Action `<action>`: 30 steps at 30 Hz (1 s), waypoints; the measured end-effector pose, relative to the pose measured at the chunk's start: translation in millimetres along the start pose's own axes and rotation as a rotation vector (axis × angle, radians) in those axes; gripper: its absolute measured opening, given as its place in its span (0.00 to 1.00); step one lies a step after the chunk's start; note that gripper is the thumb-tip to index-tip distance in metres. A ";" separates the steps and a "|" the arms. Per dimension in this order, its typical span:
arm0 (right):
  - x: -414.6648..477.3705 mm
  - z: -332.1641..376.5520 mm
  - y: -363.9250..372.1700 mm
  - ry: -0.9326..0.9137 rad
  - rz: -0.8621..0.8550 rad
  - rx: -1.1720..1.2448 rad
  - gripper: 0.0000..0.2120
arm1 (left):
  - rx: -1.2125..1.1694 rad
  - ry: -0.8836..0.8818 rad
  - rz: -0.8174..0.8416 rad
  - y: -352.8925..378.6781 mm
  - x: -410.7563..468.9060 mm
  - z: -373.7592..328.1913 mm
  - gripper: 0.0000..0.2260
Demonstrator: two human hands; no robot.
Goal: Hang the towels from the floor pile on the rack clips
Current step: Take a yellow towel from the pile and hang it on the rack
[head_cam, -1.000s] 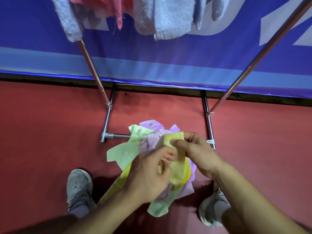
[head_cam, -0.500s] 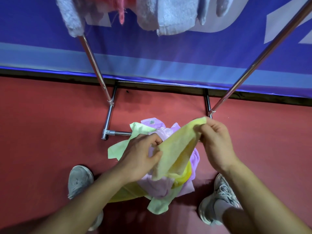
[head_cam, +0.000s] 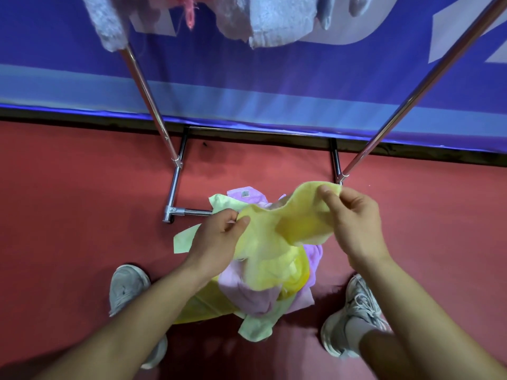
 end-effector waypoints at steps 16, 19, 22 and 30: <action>-50.6 -5.3 62.9 -0.133 0.399 -0.315 0.11 | -0.857 -0.383 -0.113 23.0 -4.6 -10.6 0.11; -49.6 -5.6 60.1 -0.148 0.320 -0.366 0.10 | -0.836 -0.427 -0.222 20.2 -0.2 -6.4 0.12; -54.2 -5.6 62.6 -0.152 0.378 -0.389 0.10 | -0.870 -0.498 -0.299 16.9 4.1 3.6 0.14; -69.4 -4.8 68.8 -0.340 0.318 -0.530 0.13 | -0.975 -0.656 -0.413 15.3 9.1 20.9 0.15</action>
Point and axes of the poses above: each hand's wrist, its own x-axis towards the middle knuckle, its own y-axis out of the palm, z = x × y, the point moved 4 cm from there along x, towards the middle knuckle, and after that the axes turned 4 degrees about y, right-handed, at the moved point
